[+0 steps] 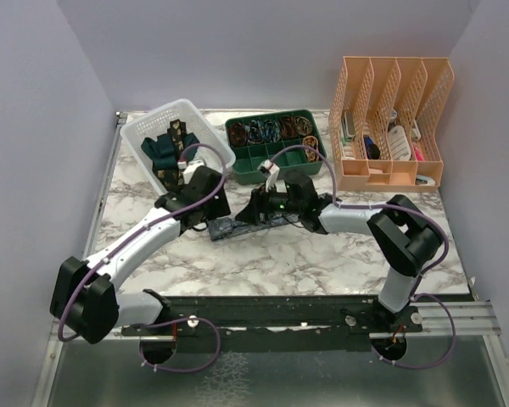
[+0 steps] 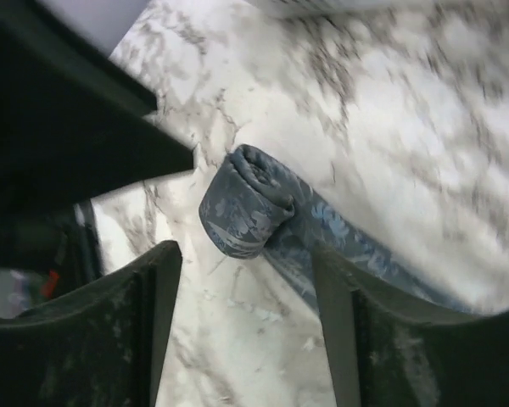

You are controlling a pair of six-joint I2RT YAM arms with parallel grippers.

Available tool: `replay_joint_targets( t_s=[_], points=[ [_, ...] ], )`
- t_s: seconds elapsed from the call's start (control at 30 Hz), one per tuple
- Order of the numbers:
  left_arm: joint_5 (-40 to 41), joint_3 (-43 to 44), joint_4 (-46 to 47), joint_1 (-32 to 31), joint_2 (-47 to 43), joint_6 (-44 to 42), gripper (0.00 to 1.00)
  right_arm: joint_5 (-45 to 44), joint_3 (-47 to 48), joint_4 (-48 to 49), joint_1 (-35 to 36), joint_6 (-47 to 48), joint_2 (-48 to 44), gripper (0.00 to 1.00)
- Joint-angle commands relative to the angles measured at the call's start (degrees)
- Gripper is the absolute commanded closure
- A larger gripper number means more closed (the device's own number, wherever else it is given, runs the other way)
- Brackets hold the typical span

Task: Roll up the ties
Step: Roll the tie at the center of the board.

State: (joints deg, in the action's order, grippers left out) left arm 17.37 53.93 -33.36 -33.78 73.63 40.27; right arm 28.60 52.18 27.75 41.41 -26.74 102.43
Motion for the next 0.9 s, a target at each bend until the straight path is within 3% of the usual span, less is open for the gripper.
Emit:
replay_joint_targets(
  t_s=[0.0, 0.07, 0.13, 0.2, 0.33, 0.63, 0.87],
  points=[
    [-1.06, -5.72, -0.56, 7.37, -5.6, 1.03, 0.18, 13.4, -4.42, 18.99, 0.25, 23.6, 2.1, 0.2],
    [-2.05, -7.69, -0.51, 9.45, -7.25, 0.99, 0.16, 20.56, -2.43, 15.77, 0.3, 35.09, 3.87, 0.09],
    [-3.24, -9.67, -0.03, 11.31, -8.68, 1.27, 0.14, 26.75, 2.38, 6.96, 0.29, 46.25, 6.51, 0.08],
    [-5.12, -11.46, 0.7, 13.31, -9.89, 1.34, 0.14, 27.99, 6.31, 0.43, 0.84, 54.27, 8.59, 0.0],
    [-8.03, -13.52, 1.39, 16.7, -11.88, 0.12, 0.14, 27.36, 12.81, -8.26, 2.13, 63.52, 12.12, 0.0],
    [-10.42, -13.74, 1.3, 20.82, -12.27, -4.05, 0.13, 26.97, 22.51, -19.24, 4.62, 69.01, 19.24, 0.0],
    [-10.92, -13.97, 1.11, 22.05, -12.52, -5.1, 0.13, 25.07, 23.26, -15.39, 5.58, 65.07, 21.93, 0.0]
  ],
)
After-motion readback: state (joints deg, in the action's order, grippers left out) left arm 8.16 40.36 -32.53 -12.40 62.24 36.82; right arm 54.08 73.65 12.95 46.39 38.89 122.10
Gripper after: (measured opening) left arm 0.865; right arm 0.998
